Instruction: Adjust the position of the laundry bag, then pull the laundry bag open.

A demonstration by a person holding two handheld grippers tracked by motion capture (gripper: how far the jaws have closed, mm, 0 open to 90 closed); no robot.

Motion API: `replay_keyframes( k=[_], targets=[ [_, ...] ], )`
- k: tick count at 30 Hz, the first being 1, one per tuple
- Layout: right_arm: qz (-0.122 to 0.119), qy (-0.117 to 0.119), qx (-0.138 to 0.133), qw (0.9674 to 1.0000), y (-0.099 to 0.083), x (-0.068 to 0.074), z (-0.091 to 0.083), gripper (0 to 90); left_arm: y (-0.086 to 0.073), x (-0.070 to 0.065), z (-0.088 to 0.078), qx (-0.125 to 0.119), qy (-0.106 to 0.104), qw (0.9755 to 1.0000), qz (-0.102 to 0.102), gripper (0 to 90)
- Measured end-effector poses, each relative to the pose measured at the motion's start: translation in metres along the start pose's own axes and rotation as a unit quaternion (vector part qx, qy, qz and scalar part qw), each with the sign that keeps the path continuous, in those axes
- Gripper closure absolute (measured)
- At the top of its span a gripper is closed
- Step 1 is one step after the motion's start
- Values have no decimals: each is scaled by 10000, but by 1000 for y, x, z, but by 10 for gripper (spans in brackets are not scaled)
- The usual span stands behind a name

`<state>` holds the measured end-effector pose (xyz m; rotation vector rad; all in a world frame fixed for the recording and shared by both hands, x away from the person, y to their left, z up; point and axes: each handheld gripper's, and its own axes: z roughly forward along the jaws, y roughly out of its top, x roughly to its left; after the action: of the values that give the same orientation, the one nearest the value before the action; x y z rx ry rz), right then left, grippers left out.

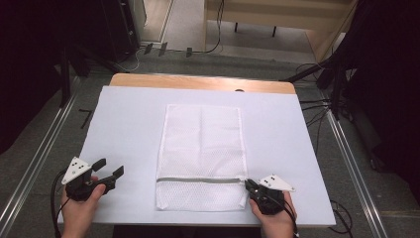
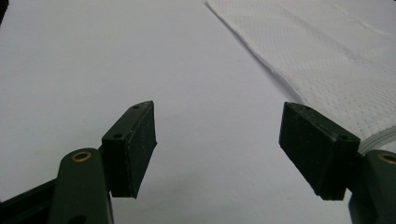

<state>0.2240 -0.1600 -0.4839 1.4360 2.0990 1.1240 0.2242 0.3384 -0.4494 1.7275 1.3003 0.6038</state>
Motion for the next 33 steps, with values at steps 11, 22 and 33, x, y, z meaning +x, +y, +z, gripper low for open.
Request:
replay_keyframes(
  k=[11, 22, 33],
  targets=[
    [-331, -304, 293, 9986, -1, 14, 3, 480, 0, -21, 2, -33, -171, 9998, 112, 275],
    [-134, -11, 139, 9998, 0, 15, -4, 859, 13, -112, 35, 238, -1531, 9869, 460, 369],
    [-490, -10, -148, 9987, 4, 22, -8, 870, 25, -193, 88, 846, -2372, 9656, 645, 700]
  ],
)
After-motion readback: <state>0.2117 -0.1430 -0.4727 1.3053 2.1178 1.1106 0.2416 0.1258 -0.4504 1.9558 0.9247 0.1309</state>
